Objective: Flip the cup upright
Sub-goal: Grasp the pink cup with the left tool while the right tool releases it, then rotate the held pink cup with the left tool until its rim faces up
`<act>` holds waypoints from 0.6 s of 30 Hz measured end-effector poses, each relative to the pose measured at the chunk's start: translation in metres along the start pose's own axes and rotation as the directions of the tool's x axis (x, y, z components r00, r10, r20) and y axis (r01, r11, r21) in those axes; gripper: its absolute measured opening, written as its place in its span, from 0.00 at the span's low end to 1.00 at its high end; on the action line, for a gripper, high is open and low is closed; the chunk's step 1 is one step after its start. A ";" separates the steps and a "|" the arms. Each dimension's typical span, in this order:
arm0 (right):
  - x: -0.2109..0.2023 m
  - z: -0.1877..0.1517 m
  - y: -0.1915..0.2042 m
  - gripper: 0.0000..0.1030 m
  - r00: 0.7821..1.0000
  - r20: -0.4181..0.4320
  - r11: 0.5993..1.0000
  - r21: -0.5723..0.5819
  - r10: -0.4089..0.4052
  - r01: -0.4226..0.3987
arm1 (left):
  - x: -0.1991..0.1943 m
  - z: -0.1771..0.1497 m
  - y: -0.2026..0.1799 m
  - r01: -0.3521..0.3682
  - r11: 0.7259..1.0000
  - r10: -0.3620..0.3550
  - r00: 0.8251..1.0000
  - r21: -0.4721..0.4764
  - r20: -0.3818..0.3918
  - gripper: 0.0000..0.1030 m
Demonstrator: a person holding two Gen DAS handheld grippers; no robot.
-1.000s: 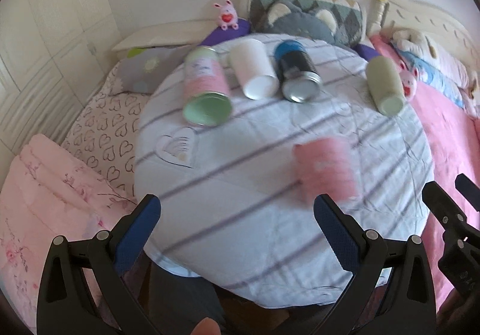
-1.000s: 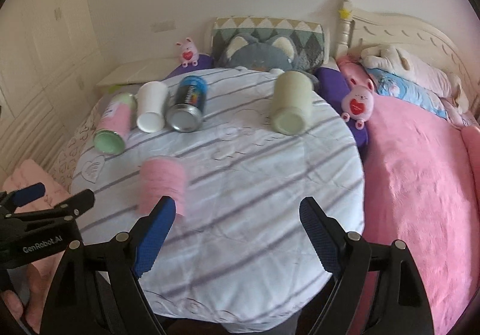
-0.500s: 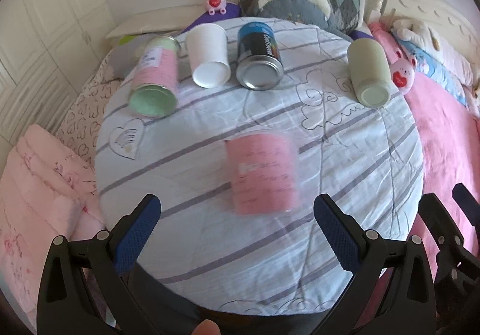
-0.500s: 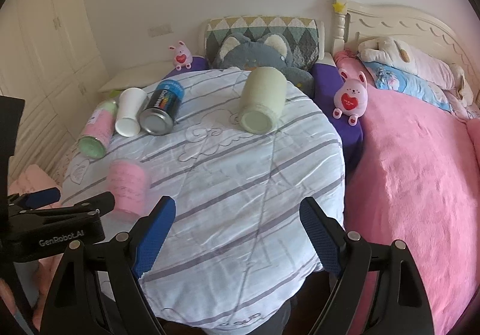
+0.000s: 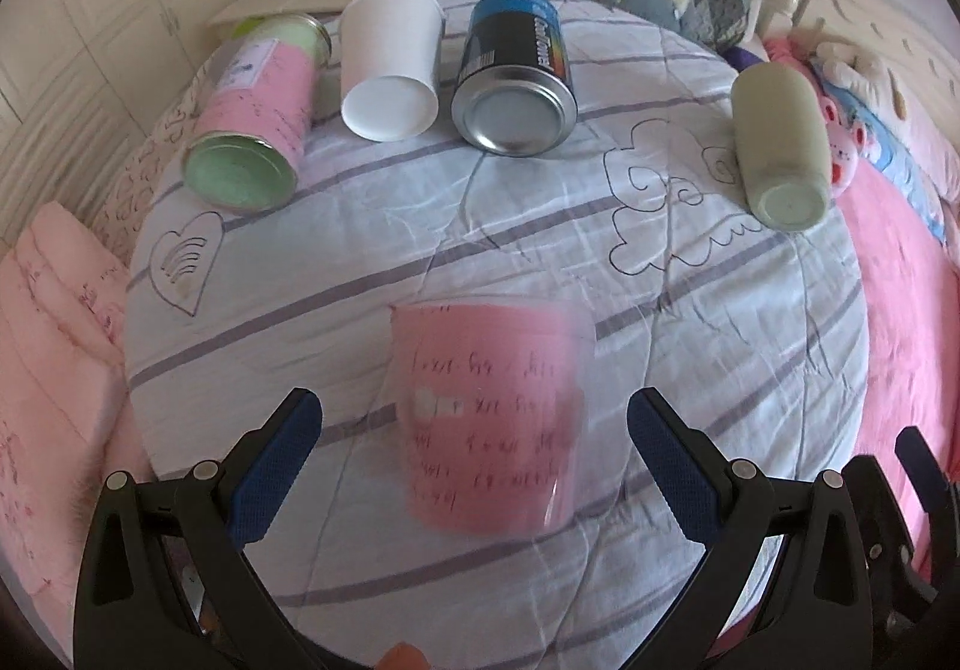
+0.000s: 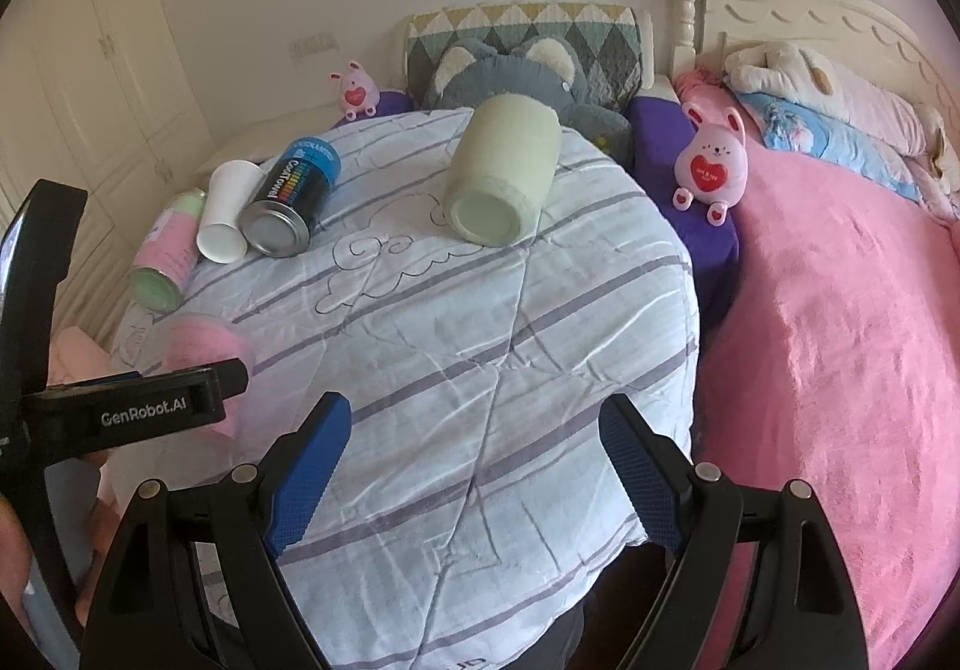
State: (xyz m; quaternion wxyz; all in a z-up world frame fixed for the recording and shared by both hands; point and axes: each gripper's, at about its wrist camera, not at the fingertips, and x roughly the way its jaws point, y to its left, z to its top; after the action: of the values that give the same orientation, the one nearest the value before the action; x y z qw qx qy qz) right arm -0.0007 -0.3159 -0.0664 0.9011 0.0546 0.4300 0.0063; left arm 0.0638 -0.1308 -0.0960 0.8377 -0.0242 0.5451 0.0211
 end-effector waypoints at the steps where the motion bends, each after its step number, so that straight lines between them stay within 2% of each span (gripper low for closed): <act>1: 0.002 0.000 -0.001 0.83 1.000 -0.004 1.000 0.001 0.001 -0.001 | 0.002 0.001 0.000 0.003 1.000 -0.003 1.000 -0.004 -0.003 1.00; 5: 0.006 0.003 -0.001 0.84 1.000 -0.009 1.000 0.000 0.001 -0.001 | 0.008 0.006 -0.001 0.003 1.000 -0.003 1.000 -0.009 -0.010 0.95; 9: 0.009 0.005 0.000 0.83 1.000 -0.013 1.000 -0.001 -0.002 0.002 | 0.015 0.007 0.003 0.003 1.000 -0.004 1.000 -0.020 -0.024 0.77; 11: 0.010 0.005 0.000 0.83 1.000 -0.013 1.000 0.001 -0.002 0.002 | 0.020 0.007 0.006 0.054 0.998 -0.056 0.996 -0.035 -0.063 0.67; 18: 0.009 0.004 0.002 0.83 1.000 -0.015 1.000 -0.001 -0.008 0.008 | 0.014 0.003 0.014 0.139 0.990 -0.140 0.990 -0.028 -0.035 0.65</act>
State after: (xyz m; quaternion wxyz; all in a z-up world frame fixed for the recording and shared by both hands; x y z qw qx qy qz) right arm 0.0083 -0.3141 -0.0707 0.8980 0.0526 0.4369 0.0031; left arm 0.0714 -0.1168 -0.1076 0.8267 -0.0732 0.5569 -0.0311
